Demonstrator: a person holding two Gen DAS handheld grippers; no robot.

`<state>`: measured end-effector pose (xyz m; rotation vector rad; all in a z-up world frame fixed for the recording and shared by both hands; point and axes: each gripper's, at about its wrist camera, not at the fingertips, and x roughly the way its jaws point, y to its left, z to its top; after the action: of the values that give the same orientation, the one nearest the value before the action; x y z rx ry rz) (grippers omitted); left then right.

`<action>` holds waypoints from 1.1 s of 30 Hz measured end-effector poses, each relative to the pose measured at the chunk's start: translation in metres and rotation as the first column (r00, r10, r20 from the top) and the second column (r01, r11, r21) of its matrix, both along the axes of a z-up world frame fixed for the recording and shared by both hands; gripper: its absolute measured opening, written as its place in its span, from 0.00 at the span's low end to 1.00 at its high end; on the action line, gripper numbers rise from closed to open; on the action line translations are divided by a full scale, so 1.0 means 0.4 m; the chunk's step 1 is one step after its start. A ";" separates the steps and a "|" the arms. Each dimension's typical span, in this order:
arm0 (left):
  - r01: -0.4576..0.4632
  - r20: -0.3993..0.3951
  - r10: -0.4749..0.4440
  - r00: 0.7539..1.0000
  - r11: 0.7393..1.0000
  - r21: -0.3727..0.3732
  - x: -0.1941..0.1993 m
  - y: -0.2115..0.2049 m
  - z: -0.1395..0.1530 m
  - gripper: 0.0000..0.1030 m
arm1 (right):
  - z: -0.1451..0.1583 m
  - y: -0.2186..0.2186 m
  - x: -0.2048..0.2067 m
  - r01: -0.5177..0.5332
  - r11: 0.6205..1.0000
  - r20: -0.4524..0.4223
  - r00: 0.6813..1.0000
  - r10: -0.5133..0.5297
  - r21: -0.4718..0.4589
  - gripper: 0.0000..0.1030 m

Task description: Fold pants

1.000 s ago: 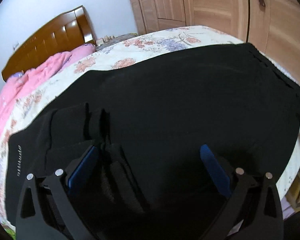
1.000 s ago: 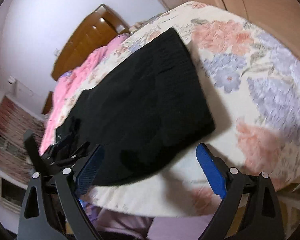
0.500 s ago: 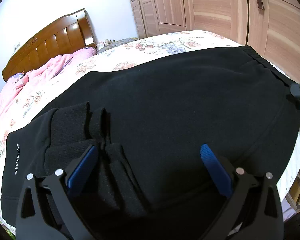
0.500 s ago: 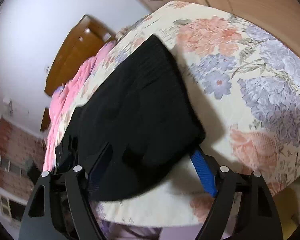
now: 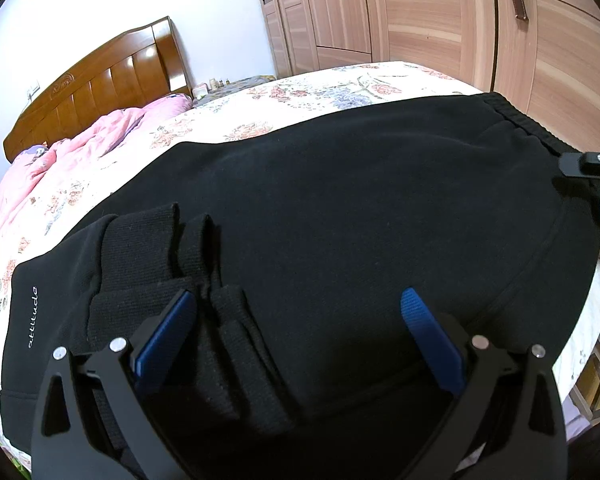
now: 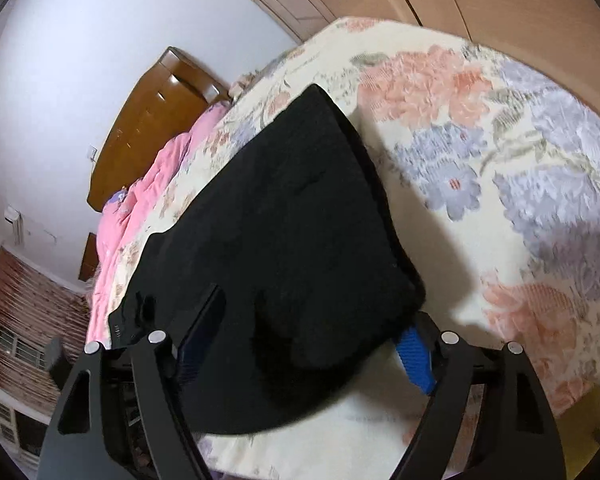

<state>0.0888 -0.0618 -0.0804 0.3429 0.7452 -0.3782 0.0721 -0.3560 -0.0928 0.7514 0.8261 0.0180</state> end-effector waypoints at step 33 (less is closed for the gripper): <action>0.485 -0.550 -0.230 0.803 0.789 0.378 0.114 -0.758 0.131 0.98 | 0.088 0.245 -0.079 0.057 0.776 0.269 0.952 0.148 -0.628 0.37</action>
<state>0.1345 -0.3649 -0.0281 0.9302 1.2810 -0.6581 0.0407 -0.2581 -0.0577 0.0760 0.4970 -0.0957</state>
